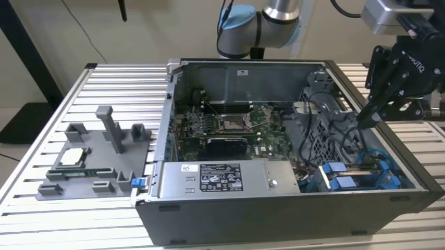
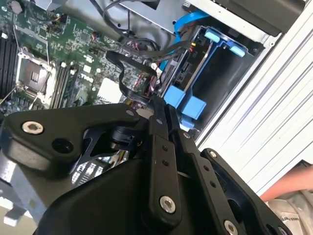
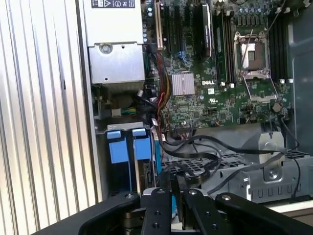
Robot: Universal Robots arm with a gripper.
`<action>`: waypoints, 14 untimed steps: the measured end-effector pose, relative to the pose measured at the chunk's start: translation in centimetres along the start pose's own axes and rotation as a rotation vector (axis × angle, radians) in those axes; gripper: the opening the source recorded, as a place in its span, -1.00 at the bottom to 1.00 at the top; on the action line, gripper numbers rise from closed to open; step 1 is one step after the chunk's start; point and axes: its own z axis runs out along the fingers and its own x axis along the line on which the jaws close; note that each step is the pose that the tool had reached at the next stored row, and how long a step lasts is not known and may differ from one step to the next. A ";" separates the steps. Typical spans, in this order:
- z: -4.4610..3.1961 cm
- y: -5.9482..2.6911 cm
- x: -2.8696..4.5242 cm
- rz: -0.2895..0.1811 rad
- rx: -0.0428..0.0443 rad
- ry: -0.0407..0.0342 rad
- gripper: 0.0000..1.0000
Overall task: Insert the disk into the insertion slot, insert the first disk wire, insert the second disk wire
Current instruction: 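Insert the second disk wire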
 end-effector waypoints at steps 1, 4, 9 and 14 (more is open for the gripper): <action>0.14 0.08 0.03 0.000 0.0028 0.0000 -1.00; 0.57 0.26 0.11 -0.002 0.0101 0.0002 -1.00; 1.26 0.41 0.23 -0.002 0.0159 0.0046 -1.00; 1.94 0.45 0.34 -0.004 0.0253 0.0093 -1.00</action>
